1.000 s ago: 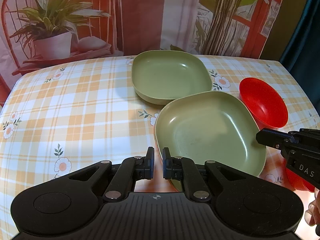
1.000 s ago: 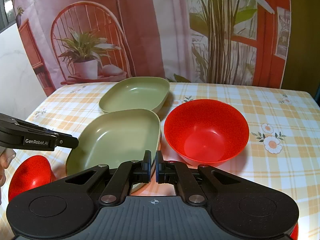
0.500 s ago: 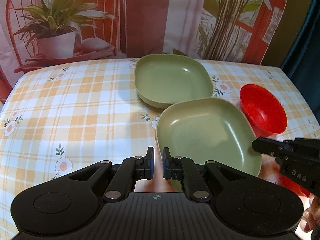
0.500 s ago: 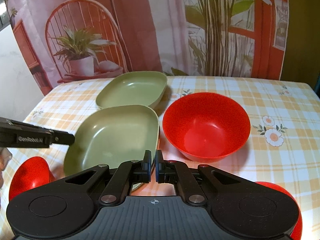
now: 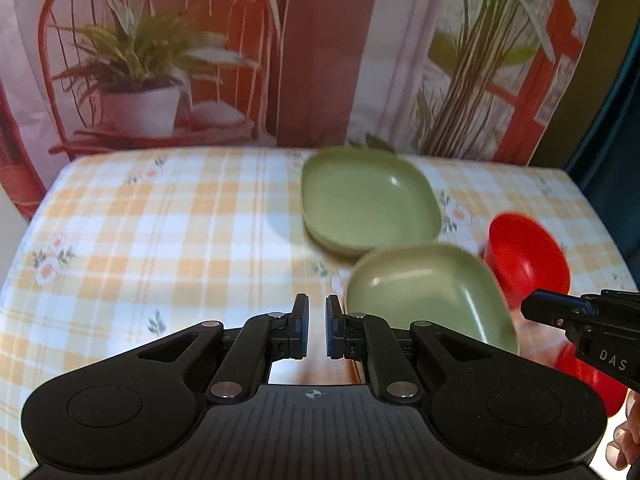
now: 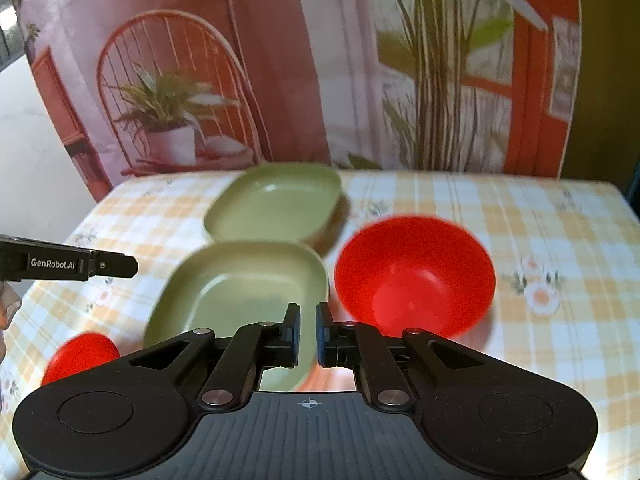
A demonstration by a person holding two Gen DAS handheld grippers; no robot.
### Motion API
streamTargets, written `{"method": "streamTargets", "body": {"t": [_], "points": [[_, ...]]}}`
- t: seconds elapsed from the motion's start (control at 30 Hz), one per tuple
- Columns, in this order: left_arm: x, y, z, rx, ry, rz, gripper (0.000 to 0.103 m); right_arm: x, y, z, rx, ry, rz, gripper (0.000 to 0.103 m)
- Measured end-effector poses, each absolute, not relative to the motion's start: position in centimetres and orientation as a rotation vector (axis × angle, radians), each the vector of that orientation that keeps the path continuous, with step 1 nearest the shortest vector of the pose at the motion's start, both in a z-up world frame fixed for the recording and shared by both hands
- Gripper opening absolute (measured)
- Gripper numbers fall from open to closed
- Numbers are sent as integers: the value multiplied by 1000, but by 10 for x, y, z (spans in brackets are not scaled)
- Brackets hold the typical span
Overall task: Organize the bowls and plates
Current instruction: 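Carry the green plate with both grippers over the other olive-green plate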
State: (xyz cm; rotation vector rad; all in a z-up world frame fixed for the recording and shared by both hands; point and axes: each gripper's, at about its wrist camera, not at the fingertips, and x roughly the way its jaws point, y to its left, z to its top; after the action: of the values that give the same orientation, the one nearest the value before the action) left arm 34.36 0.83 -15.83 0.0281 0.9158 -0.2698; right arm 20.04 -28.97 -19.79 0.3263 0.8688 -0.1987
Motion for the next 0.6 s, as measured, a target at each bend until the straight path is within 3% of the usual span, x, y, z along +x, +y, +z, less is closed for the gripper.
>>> {"method": "streamTargets", "body": {"t": [0.33,0.6], "points": [[382,15,-105,-11,770,-285,10,250,-320,-174,318,806,-218,16],[423,-1,-131,36,790,-279,10,294,-340,-207,399,839,-251,17]]}}
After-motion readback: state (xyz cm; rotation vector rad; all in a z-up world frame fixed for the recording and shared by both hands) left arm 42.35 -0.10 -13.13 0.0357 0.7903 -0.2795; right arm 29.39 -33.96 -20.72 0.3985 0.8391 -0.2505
